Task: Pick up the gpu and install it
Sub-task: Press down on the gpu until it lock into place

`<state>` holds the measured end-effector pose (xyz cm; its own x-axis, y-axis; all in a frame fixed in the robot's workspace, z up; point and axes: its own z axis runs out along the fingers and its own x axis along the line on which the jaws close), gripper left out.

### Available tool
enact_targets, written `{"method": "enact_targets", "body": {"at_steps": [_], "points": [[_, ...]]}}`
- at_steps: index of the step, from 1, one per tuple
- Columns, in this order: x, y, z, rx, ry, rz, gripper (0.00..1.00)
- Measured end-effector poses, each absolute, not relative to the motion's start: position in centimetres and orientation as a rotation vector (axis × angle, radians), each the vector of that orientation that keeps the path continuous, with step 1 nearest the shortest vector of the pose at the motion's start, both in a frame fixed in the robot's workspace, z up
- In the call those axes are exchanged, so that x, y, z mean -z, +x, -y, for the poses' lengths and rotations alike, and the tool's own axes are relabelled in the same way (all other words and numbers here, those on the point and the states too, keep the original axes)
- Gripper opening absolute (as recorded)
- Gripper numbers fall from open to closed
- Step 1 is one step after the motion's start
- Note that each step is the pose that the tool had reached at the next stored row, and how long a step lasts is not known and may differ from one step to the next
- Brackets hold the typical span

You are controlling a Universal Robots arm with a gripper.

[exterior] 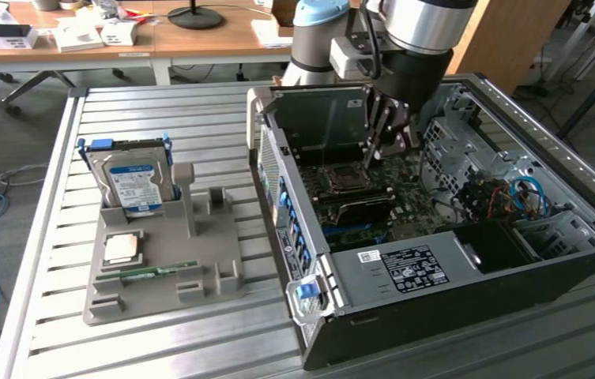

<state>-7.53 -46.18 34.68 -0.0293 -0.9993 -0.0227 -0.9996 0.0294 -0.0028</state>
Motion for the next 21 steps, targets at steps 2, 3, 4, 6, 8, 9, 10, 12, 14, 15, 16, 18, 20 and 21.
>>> {"method": "enact_targets", "body": {"at_steps": [2,3,4,6,8,9,10,12,14,15,16,18,20,21], "points": [[-34.3,-7.5,46.2,-0.022,-2.176,-2.241,0.11],[-34.1,-7.5,46.2,-0.022,-2.176,-2.241,0.11],[-33.9,-7.5,46.2,-0.022,-2.176,-2.241,0.11],[-33.6,-7.5,46.2,-0.022,-2.176,-2.241,0.11],[-33.3,-7.5,46.2,-0.022,-2.176,-2.241,0.11],[-33.1,-7.6,46.2,-0.022,-2.176,-2.241,0.11],[-33.0,-7.6,46.2,-0.022,-2.176,-2.241,0.11],[-32.7,-7.6,46.2,-0.021,-2.176,-2.241,0.11],[-32.4,-7.7,46.2,-0.021,-2.176,-2.241,0.11],[-32.2,-7.7,46.2,-0.021,-2.176,-2.241,0.11],[-32.1,-7.7,46.2,-0.021,-2.176,-2.24,0.11],[-31.9,-7.7,46.2,-0.021,-2.176,-2.241,0.11],[-31.6,-7.8,46.2,-0.021,-2.176,-2.241,0.11],[-31.5,-7.8,46.2,-0.021,-2.176,-2.24,0.11]]}}
